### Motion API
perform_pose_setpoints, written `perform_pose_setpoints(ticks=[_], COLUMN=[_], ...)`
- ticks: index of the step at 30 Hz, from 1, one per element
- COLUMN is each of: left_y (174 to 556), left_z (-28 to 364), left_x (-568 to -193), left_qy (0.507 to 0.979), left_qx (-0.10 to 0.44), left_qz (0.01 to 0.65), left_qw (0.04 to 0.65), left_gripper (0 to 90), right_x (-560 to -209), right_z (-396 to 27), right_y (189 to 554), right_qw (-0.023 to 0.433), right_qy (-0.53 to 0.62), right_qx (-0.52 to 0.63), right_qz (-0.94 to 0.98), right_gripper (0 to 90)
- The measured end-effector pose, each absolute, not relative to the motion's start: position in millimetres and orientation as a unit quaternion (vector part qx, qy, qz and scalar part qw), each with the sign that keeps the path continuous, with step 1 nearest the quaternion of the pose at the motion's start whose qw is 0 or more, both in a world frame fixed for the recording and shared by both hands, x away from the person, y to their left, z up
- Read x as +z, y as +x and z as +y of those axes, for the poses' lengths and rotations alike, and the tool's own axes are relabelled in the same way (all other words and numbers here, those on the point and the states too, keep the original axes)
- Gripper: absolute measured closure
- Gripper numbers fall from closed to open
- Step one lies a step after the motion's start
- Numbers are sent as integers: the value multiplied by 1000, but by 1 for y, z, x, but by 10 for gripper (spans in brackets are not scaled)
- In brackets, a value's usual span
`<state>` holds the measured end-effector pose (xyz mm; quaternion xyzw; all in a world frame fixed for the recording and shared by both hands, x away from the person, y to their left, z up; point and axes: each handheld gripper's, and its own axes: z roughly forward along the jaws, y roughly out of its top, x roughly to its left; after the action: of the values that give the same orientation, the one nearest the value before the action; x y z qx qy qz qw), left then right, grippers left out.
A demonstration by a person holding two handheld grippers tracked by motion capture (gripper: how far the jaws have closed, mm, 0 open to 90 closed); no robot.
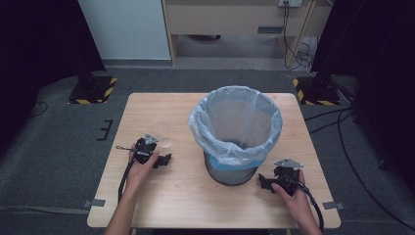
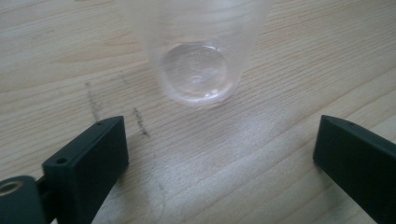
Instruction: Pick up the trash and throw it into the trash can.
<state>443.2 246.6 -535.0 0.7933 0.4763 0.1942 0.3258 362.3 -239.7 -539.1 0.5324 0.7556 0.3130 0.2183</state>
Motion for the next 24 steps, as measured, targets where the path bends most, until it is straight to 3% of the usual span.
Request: perform_pose_setpoints(ticks=[8, 13, 24], left_y=[441, 441, 452], left_z=[254, 264, 264], left_x=[-531, -524, -509], left_qy=[788, 766, 775], left_qx=[214, 214, 223], left_qz=[466, 466, 438], left_qw=[340, 387, 398], left_gripper=[39, 45, 35], right_x=[-539, -539, -539], right_z=[-239, -240, -240], right_y=[362, 362, 362], right_qw=[218, 217, 217], right_qy=[534, 533, 533], right_qx=[313, 313, 314], right_qz=[754, 755, 756], right_gripper=[4, 3, 3])
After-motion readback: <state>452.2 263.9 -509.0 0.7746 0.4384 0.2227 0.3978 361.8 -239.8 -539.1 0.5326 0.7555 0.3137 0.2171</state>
